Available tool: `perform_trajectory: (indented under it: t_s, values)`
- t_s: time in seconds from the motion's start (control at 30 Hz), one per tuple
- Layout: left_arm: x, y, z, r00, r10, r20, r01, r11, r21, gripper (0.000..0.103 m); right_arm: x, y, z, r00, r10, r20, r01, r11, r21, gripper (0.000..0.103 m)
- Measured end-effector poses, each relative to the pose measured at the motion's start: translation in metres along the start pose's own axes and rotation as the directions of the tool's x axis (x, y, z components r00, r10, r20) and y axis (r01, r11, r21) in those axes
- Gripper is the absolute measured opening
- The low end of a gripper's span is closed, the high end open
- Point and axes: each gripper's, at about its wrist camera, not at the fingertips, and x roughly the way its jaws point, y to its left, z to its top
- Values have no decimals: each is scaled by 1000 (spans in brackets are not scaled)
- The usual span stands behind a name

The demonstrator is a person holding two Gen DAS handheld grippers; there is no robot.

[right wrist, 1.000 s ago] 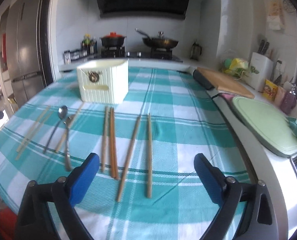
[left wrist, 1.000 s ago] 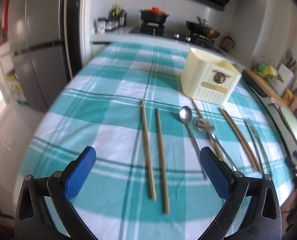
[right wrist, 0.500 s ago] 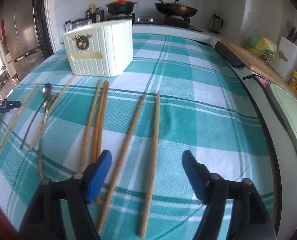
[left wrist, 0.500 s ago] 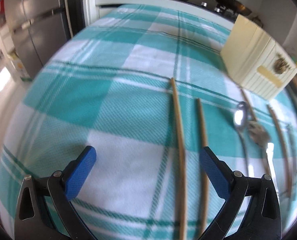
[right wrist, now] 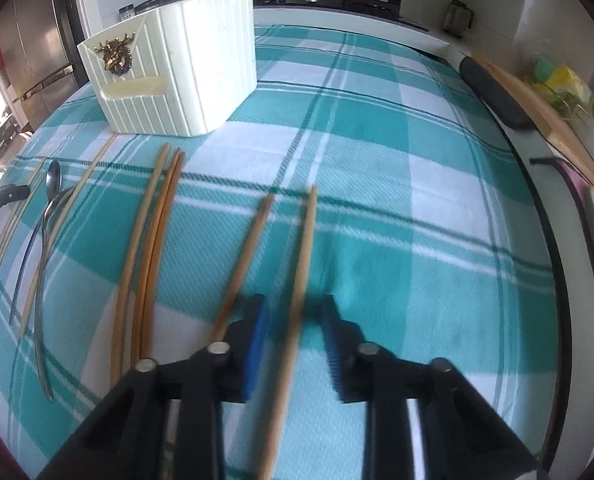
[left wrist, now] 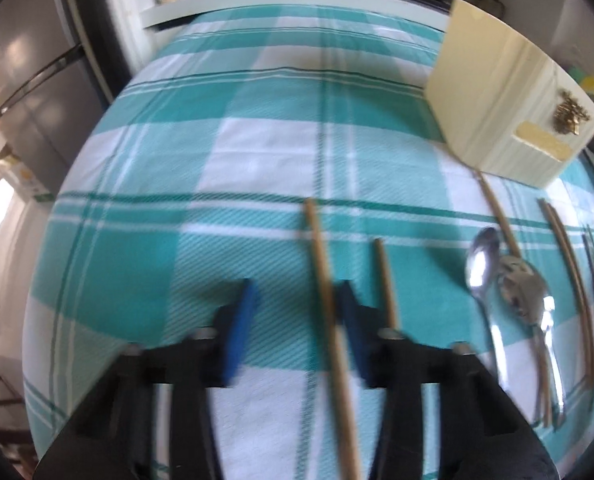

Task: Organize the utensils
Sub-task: 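Lift the left gripper's chopstick over the cream caddy while the right gripper carries its chopstick there, then open the left gripper over the caddy while the right gripper also releases its chopstick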

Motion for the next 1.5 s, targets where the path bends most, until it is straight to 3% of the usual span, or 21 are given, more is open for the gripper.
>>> perform_trajectory:
  t_s: [0.03, 0.1, 0.17, 0.3, 0.37, 0.5, 0.7, 0.83, 0.97, 1.03, 1.1, 1.17, 1.27, 1.5]
  values:
    - [2, -4, 4, 1000, -5, -4, 6, 1000, 12, 16, 3, 0, 6, 1000, 1, 3, -1, 1000, -4, 20]
    - [7, -8, 11, 1000, -22, -14, 23, 999, 26, 7, 12, 0, 22, 1000, 13, -1, -13, 1000, -2, 16]
    - [12, -11, 23, 999, -35, -12, 35, 999, 30, 5, 20, -3, 37, 999, 32, -5, -32, 999, 25, 7]
    - [11, -5, 36, 996, -83, 11, 83, 997, -6, 4, 27, -8, 58, 998, 55, -12, -54, 995, 79, 6]
    - [-6, 0, 40, 993, -105, 60, 106, 994, -21, 4, 13, -9, 62, 997, 70, 38, -73, 992, 101, 6]
    - [-65, 10, 44, 965, -174, 197, 182, 983, -26, 4, -45, -6, 65, 979, 109, 173, -126, 988, 93, 6]
    - [-153, 15, 52, 894, -283, 348, 298, 955, 11, 4, -140, 7, 72, 936, 124, 330, -147, 988, 46, 6]
    - [-206, 12, 67, 818, -344, 461, 374, 927, 28, 4, -186, 14, 94, 894, 118, 433, -143, 989, 26, 6]
    - [-235, 6, 90, 757, -341, 557, 387, 921, 37, 4, -221, 28, 131, 846, 112, 521, -129, 992, -2, 6]
    - [-242, 2, 106, 734, -334, 591, 396, 918, 27, 4, -232, 35, 148, 830, 119, 544, -130, 991, -18, 6]
    - [-244, 0, 119, 718, -316, 621, 393, 919, 14, 5, -244, 45, 170, 801, 119, 586, -127, 991, -28, 6]
    - [-242, -3, 131, 705, -302, 641, 393, 920, 0, 5, -249, 53, 183, 779, 121, 615, -120, 992, -43, 6]
    - [-233, -8, 145, 705, -314, 636, 411, 912, -4, 5, -247, 65, 205, 759, 127, 638, -108, 992, -68, 6]
    - [-202, -34, 181, 708, -334, 622, 420, 908, 9, 4, -218, 70, 240, 752, 139, 644, -120, 990, -74, 6]
